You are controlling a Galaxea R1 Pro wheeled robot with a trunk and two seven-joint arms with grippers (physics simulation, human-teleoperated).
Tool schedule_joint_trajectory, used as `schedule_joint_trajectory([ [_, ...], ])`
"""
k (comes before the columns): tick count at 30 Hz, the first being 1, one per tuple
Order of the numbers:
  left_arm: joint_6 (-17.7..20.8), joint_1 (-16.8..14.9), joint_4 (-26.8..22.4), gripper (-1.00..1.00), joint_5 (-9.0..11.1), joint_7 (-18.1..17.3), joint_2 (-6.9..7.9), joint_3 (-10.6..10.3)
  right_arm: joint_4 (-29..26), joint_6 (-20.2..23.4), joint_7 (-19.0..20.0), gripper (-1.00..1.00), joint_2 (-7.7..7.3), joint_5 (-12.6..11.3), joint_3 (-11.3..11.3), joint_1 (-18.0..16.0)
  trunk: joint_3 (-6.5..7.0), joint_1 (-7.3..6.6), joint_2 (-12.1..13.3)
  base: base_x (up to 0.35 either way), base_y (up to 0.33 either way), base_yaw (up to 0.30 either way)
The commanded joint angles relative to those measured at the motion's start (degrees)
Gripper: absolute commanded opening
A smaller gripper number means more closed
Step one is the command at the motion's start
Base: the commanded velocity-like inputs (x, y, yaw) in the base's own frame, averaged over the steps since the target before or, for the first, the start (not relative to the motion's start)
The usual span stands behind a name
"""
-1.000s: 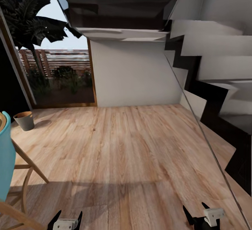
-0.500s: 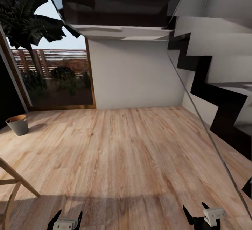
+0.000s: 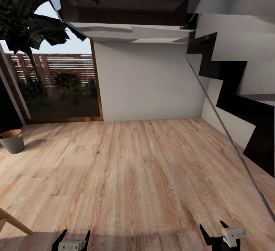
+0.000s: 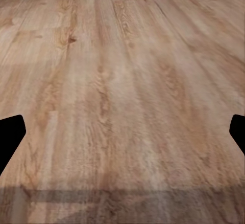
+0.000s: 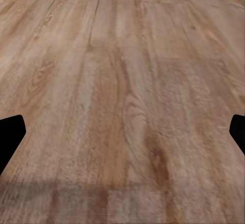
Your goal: Put the three can of soda from the living room inside the tash can in the kitchen.
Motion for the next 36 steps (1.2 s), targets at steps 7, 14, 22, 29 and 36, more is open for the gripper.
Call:
schedule_joint_trajectory([
  [7, 0.02, 0.00, 0.00, 1.00, 0.00, 0.00, -0.01, 0.00, 0.01, 0.00, 0.02, 1.00, 0.00, 0.00, 0.02, 0.00, 0.00, 0.00, 0.00, 0.323, 0.000, 0.000],
  [14, -0.02, 0.00, 0.00, 1.00, 0.00, 0.04, 0.01, 0.00, -0.01, 0.00, 0.03, 1.00, 0.00, 0.00, 0.07, 0.00, 0.00, 0.00, 0.00, 0.323, 0.000, 0.000],
  [22, -0.03, 0.00, 0.00, 1.00, 0.00, 0.05, 0.01, 0.00, -0.06, 0.00, 0.03, 1.00, 0.00, 0.00, 0.06, 0.00, 0.00, 0.00, 0.00, 0.323, 0.000, 0.021],
  [29, -0.04, 0.00, 0.00, 1.00, 0.00, 0.07, 0.01, 0.00, -0.08, 0.00, 0.03, 1.00, 0.00, 0.00, 0.07, 0.00, 0.00, 0.00, 0.00, 0.323, 0.000, 0.104],
  [36, -0.05, 0.00, 0.00, 1.00, 0.00, 0.07, 0.00, -0.06, -0.08, 0.00, 0.03, 1.00, 0.00, 0.00, 0.09, 0.00, 0.00, 0.00, 0.00, 0.324, 0.000, 0.184],
])
